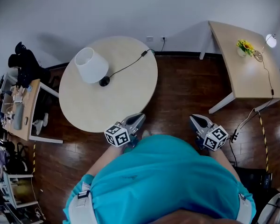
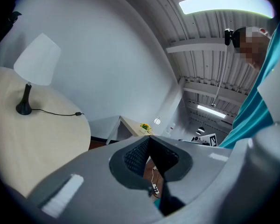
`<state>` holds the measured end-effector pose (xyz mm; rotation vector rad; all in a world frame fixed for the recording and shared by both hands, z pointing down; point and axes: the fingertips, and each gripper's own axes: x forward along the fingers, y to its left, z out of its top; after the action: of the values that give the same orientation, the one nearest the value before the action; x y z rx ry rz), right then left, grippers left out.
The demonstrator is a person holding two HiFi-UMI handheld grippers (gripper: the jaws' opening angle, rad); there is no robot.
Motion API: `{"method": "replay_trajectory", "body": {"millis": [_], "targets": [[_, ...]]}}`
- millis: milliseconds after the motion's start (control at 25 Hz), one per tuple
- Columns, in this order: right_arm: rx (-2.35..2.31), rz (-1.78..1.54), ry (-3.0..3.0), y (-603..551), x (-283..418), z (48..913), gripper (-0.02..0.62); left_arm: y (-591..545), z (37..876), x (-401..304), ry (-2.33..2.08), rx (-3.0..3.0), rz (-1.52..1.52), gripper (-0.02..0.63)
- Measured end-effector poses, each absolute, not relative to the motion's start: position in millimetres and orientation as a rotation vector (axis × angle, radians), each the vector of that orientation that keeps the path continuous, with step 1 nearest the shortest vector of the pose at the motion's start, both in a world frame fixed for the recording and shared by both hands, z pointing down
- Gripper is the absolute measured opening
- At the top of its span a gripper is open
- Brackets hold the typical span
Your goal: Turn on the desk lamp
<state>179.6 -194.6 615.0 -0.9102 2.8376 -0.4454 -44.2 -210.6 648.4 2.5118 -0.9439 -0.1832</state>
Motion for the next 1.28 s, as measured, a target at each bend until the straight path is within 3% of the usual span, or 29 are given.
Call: {"method": "replay_trajectory", "body": {"millis": [720,1040,1280], "targets": [[-1.025,-0.537,2.937,-469,36,569,0.002,-491,635,-154,-0.853,2.592,-0.192,0.106],[-0.857,-0.559,2.980,-572,57,599,0.002,-563,686,-142,-1.041,2.558,-0.051,0.106],[-0.600,-0.565,3.030,-675,134,624,0.002,-662,729,-73,-1.342,2.433,0.241,0.106]]}}
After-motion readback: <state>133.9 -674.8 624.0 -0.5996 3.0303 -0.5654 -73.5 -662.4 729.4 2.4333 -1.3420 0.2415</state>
